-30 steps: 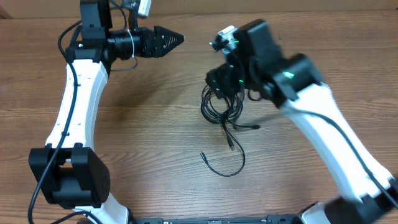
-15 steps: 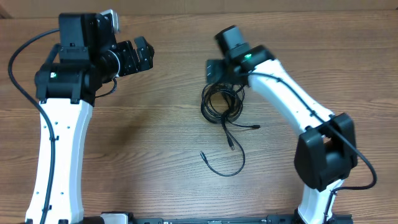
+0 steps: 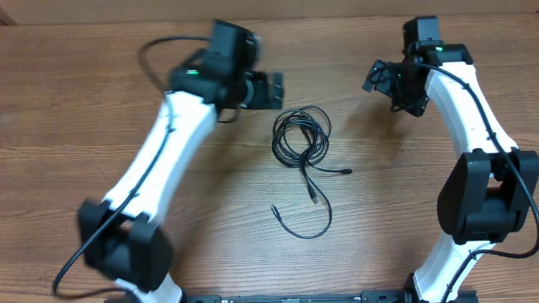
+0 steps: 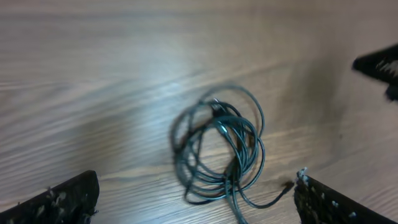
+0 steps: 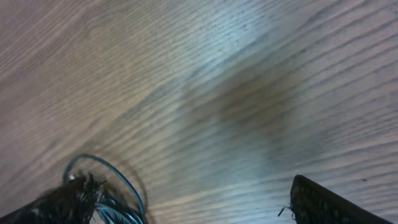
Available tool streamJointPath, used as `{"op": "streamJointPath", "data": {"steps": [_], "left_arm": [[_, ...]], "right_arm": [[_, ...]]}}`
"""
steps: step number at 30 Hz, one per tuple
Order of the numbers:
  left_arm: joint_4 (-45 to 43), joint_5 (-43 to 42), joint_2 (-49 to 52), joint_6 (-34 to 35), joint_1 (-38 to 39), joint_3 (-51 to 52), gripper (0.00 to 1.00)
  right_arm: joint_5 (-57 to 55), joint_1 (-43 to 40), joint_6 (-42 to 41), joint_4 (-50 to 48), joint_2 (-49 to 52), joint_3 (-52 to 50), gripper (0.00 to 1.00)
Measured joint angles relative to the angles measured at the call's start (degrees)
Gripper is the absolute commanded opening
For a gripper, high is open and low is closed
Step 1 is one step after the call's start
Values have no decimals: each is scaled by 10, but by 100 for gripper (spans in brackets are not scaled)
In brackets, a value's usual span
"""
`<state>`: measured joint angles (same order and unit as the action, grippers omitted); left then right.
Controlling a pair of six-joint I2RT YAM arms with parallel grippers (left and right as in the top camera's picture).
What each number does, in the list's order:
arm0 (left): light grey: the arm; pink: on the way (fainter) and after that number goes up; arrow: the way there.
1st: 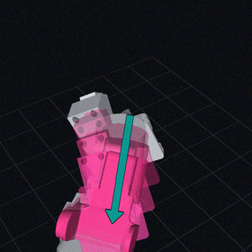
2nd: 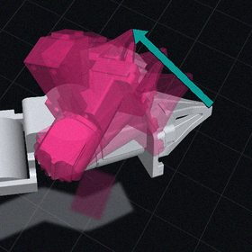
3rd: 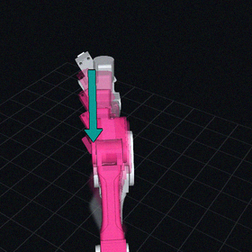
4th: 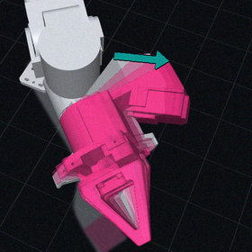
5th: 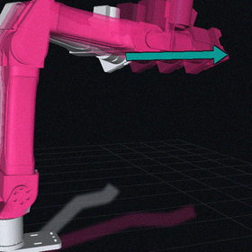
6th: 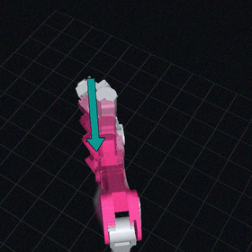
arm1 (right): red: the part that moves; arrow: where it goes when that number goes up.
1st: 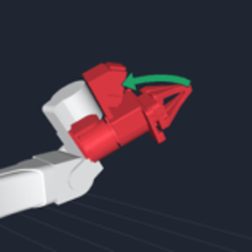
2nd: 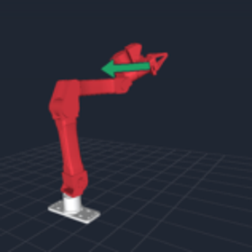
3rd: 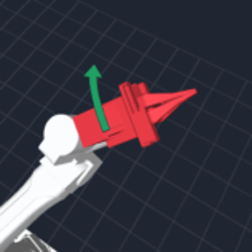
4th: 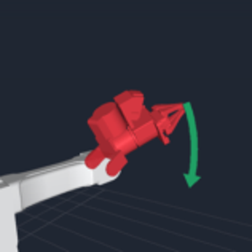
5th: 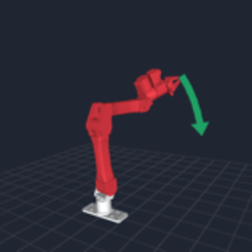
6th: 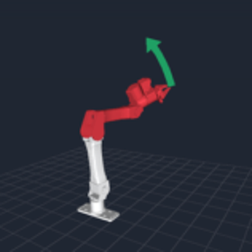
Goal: Untangle cables
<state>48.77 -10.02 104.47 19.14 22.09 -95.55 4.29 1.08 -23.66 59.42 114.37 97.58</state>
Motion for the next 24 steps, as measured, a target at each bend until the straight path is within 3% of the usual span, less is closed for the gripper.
{"op": "streamJointPath", "data": {"steps": [3,5,6,8,13,18,24], "left_arm": [[-12,0,47,-3,12,0,100],[-14,0,83,-6,12,0,85],[-15,0,94,-8,11,0,69],[-17,-1,126,-11,11,0,58],[-35,-23,179,-15,11,4,56],[-51,-56,190,-15,11,4,60],[-45,-70,190,-15,19,4,52]], "right_arm": [[10,-6,23,8,-2,0,96],[14,-7,37,11,-4,0,96],[15,-7,44,12,-7,0,96],[16,-7,51,12,-10,0,96],[18,-7,65,13,-19,0,96],[19,-7,72,17,-20,0,97],[19,-7,80,21,-20,0,97]]}}
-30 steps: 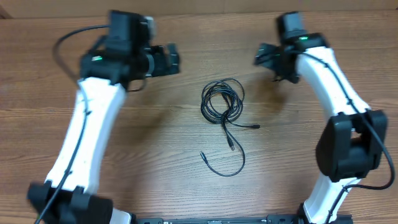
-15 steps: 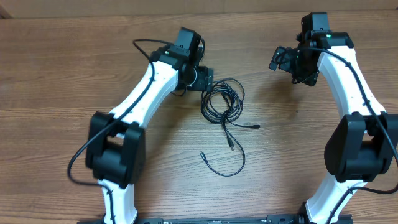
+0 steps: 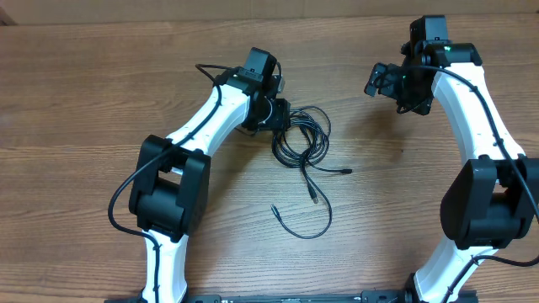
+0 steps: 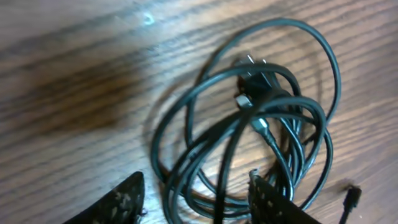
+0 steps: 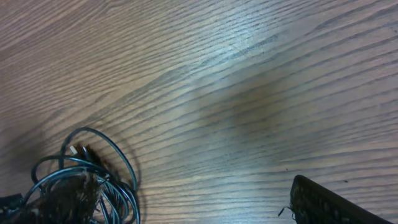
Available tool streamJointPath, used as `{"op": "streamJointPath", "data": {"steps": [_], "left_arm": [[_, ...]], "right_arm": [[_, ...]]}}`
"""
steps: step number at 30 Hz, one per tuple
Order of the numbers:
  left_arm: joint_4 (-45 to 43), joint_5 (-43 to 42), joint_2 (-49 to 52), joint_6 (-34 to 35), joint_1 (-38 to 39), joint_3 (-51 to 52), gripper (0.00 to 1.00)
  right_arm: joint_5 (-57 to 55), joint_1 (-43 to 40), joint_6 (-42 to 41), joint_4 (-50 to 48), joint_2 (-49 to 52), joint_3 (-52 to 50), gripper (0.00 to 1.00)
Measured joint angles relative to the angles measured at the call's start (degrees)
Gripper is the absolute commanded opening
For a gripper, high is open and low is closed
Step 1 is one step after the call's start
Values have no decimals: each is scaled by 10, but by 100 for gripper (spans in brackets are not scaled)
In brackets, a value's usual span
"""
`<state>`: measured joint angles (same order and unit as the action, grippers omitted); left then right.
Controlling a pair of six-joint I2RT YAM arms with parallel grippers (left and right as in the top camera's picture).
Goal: Untangle cables
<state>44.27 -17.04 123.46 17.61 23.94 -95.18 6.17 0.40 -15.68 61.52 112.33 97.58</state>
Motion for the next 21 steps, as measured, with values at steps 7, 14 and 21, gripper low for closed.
{"op": "streamJointPath", "data": {"steps": [7,14,21], "left_arm": [[12,0,0,-2,33,0,4],[46,-2,0,-24,54,-3,4],[124,-181,-24,-73,5,-89,4]], "right_arm": [[0,0,5,3,0,0,97],[0,0,8,8,0,0,96],[21,0,30,7,0,0,86]]}}
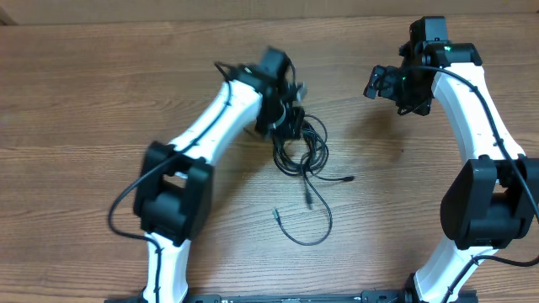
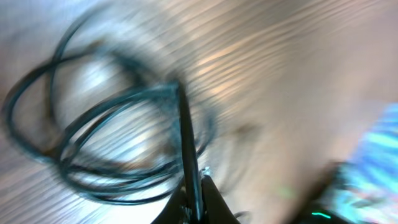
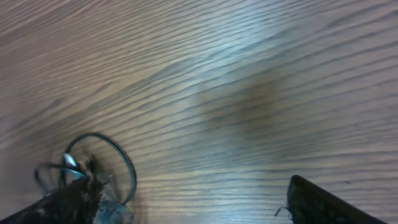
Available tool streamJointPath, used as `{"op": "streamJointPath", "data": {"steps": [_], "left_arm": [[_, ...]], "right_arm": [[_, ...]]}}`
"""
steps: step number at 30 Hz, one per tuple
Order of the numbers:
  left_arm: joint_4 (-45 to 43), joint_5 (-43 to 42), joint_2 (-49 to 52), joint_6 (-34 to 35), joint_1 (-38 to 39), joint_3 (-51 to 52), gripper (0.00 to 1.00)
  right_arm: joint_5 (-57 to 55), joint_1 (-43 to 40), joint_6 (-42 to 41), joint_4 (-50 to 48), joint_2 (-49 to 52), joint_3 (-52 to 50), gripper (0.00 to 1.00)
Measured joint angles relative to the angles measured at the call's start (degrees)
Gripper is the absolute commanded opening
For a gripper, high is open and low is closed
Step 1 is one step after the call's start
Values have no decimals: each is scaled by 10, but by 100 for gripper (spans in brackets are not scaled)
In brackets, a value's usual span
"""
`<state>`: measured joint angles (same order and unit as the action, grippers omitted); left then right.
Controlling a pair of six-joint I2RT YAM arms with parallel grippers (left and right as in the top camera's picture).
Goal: Untangle cables
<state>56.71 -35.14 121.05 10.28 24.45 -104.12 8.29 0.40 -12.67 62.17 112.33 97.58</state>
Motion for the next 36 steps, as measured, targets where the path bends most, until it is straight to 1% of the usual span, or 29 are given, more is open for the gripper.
{"op": "streamJointPath", "data": {"steps": [2,4,6,9,12,16,20,23,26,34,36], "left_arm": [[-10,-83,-31,-4,-29,-33,4],[-23,-152,-69,-2,-61,-64,4],[-31,-207,-107,3,-92,-94,4],[-38,-264,-158,17,-132,-120,4],[-37,-295,-187,29,-149,-126,4],[-29,-309,-185,37,-151,-126,4],[-25,-299,-177,44,-151,-125,4],[-20,-279,-177,44,-151,-125,4],[-9,-259,-177,44,-151,-125,4],[-6,-212,-177,44,-151,-125,4],[-5,-203,-177,44,-151,-125,4]], "right_arm": [[30,0,18,0,0,0,80],[68,0,41,0,0,0,79],[119,0,71,0,0,0,79],[209,2,129,7,0,0,86],[318,13,205,22,0,0,87],[443,49,292,30,0,0,86],[504,94,360,31,-2,1,82],[501,121,388,32,-7,14,81],[463,147,403,32,-22,39,81],[286,224,399,30,-85,98,81],[262,240,397,30,-93,99,81]]}}
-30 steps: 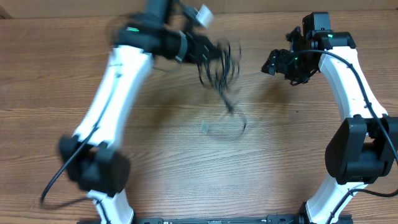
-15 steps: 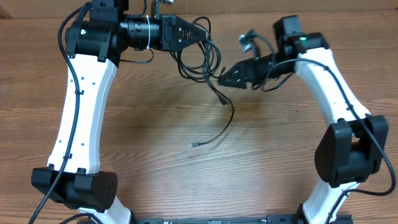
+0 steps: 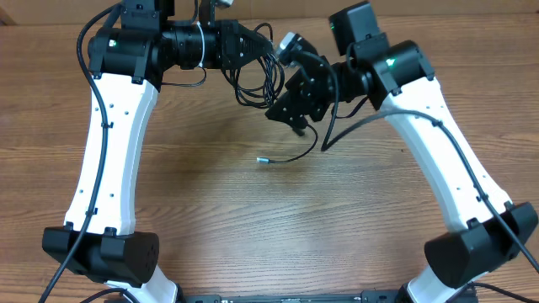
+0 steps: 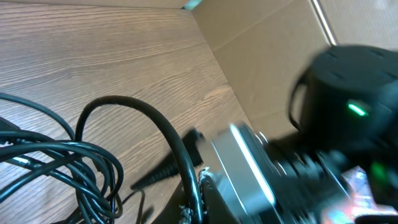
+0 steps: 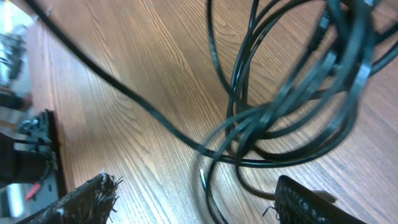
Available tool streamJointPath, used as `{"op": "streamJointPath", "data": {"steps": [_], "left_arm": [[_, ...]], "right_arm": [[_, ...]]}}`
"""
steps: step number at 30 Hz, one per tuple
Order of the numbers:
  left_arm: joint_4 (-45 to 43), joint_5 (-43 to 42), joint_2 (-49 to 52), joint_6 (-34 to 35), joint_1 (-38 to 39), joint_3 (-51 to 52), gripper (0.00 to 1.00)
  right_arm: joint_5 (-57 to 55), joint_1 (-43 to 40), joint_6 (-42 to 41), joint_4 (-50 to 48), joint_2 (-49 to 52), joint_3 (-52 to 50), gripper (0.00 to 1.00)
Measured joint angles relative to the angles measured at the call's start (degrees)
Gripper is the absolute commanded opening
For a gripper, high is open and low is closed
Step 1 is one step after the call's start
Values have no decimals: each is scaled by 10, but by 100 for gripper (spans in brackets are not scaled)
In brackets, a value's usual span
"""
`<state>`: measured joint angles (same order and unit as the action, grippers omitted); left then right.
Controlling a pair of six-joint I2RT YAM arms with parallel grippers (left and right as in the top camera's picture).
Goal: Untangle cables
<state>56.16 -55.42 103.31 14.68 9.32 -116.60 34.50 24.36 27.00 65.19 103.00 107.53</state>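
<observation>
A tangle of thin black cables [image 3: 257, 80] hangs above the wooden table [image 3: 168, 194] at the back centre. My left gripper [image 3: 253, 45] is raised and lies sideways, shut on one black strand [image 4: 180, 155], with the loops [image 4: 56, 162] dangling beside it. My right gripper [image 3: 288, 111] is open just right of and below the bundle; several strands [image 5: 273, 118] run between its fingers [image 5: 93, 199] without being pinched. One loose cable end with a silver plug [image 3: 262, 158] rests on the table.
A cardboard wall [image 4: 267, 37] stands along the table's back edge, close behind the lifted bundle. The right arm's links [image 3: 421, 143] reach in from the right, and the left arm [image 3: 109, 151] rises at the left.
My left gripper, then low on the table with a strand in it, now holds the tangle up near the back. My right gripper has come from the back right to the hanging loops.
The coil lay flat mid-table with my left gripper open above it. Then the open left fingers were down at the coil, then shut on a strand. Now the bundle hangs lifted, and my open right gripper is in among its strands.
</observation>
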Motion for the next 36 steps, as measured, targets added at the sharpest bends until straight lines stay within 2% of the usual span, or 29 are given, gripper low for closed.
{"op": "streamJointPath", "data": {"steps": [11,25,32,36], "left_arm": [[30,-1,0,0,-4,0,4],[24,-70,0,4,-14,2,4],[-103,-69,-10,107,-15,10,4],[-121,-49,-33,144,-15,10,4]], "right_arm": [[-65,30,-2,-40,-2,0,81],[-86,30,-3,-79,-7,0,81],[-92,27,-8,-114,-16,2,83],[-102,25,-33,-123,-16,26,81]]}}
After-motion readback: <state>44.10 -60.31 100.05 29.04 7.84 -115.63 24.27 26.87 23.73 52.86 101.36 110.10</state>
